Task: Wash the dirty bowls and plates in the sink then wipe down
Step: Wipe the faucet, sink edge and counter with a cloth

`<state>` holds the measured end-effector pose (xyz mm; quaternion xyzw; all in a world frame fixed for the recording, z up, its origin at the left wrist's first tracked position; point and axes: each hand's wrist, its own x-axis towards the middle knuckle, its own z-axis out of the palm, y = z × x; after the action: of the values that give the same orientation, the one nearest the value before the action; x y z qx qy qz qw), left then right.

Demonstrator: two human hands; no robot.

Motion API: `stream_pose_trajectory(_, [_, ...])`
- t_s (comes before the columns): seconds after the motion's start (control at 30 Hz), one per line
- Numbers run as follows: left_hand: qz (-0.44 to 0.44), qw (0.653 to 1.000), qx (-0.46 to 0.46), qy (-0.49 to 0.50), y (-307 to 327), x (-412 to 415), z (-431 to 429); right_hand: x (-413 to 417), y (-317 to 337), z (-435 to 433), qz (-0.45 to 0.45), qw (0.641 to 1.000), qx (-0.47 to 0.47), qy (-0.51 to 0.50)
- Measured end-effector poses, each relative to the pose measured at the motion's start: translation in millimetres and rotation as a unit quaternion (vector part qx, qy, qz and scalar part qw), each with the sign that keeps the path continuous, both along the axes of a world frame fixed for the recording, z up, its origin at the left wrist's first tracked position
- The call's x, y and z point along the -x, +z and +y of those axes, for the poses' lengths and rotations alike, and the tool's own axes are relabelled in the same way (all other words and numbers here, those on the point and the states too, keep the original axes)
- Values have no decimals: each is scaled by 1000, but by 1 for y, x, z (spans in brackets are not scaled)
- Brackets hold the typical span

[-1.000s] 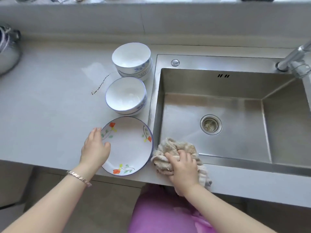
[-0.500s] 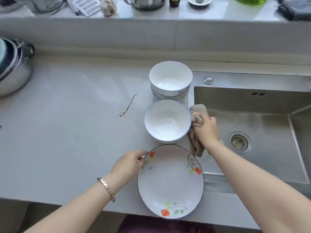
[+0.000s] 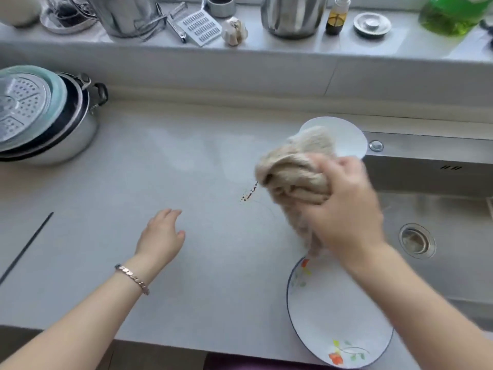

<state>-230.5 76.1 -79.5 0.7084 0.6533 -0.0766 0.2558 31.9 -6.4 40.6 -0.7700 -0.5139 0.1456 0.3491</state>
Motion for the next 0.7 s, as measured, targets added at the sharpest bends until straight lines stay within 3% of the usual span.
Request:
stream_pose_trajectory(0.07, [13, 1000, 23, 4, -4, 7, 11, 41, -42, 22, -104, 991, 65, 51])
stream_pose_trajectory(0.17, [22, 998, 42, -29, -9, 0, 20, 86, -117, 29, -201, 939, 252, 118])
stream_pose_trajectory(0.27, [31, 997, 37, -63, -13, -13, 32, 105, -168, 15, -207, 926, 275, 157])
stream_pose_trajectory(0.37, [51, 995, 58, -69, -19, -23, 49, 92, -186, 33, -219, 937, 255, 94])
stream_pose_trajectory(0.57, [67, 989, 118, -64, -29, -29, 71, 54, -187, 117, -168, 926, 334, -55])
stream_pose_trajectory(0.7, [47, 991, 110, -55, -36, -27, 73, 20, -182, 167, -120, 937, 305, -121])
